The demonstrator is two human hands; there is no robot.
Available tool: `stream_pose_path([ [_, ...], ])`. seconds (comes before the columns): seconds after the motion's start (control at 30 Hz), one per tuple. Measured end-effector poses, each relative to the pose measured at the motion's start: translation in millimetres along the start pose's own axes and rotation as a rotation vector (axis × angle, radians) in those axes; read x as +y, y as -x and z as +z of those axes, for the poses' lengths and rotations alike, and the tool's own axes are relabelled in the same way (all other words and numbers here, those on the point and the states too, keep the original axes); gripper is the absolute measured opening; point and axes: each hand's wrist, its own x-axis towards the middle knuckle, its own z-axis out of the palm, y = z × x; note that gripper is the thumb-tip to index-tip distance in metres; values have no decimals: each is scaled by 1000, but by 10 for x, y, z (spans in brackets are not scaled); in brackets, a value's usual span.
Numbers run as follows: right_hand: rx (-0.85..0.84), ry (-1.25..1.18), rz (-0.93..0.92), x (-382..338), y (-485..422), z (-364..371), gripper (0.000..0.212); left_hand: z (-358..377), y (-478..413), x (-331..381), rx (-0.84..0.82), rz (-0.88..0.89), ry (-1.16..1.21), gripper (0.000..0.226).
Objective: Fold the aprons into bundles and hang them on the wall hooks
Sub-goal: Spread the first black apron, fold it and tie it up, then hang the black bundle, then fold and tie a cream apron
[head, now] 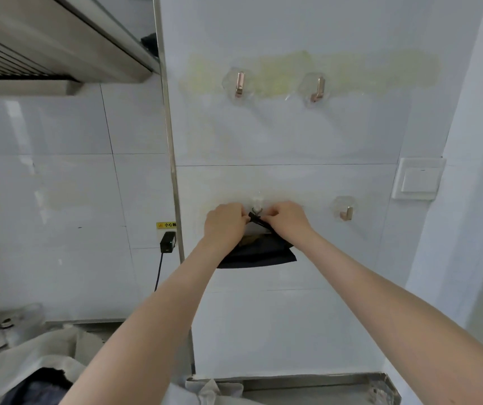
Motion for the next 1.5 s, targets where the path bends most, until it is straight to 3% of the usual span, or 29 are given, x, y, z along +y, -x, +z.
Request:
stream_pose_path([
  [0.13,20,13,-6,33,-41,55,26,95,-57,-35,16,-7,-18,12],
  [0.27,26,32,-58,106,9,120,20,197,-4,-75,79,7,2,23],
  [0.4,51,-39,-89,233,99,215,17,346,82,-101,141,15,100,20],
  [0.63,20,-91,-109,275,224,220,17,428,124,-185,100,30,185,17],
  [0.73,142,-36,-133,344,333,267,21,417,226,-221,208,26,233,26],
  [0.83,437,96,-180,433,631,457,31,420,521,-192,508,-21,397,28],
  [0.9,625,127,-285,505,859,584,28,493,759,-193,623,-15,488,23],
  [1.0,667,94,-348,667,1112,768,21,734,1083,-324,705,43,438,15],
  [1.1,658,64,-309,740,1269,938,28,981,1369,-550,731,88,387,11],
  [1.3,670,-226,-142,704,1543,1205,42,1240,1664,-905,607,-7,232,22],
  [1.37,558,-304,-5,743,1628,1327,46,1323,1709,-1045,469,-52,155,22],
  [1.5,-84,-130,244,1084,1792,1689,46,1540,1921,-1370,-332,-248,121,26],
])
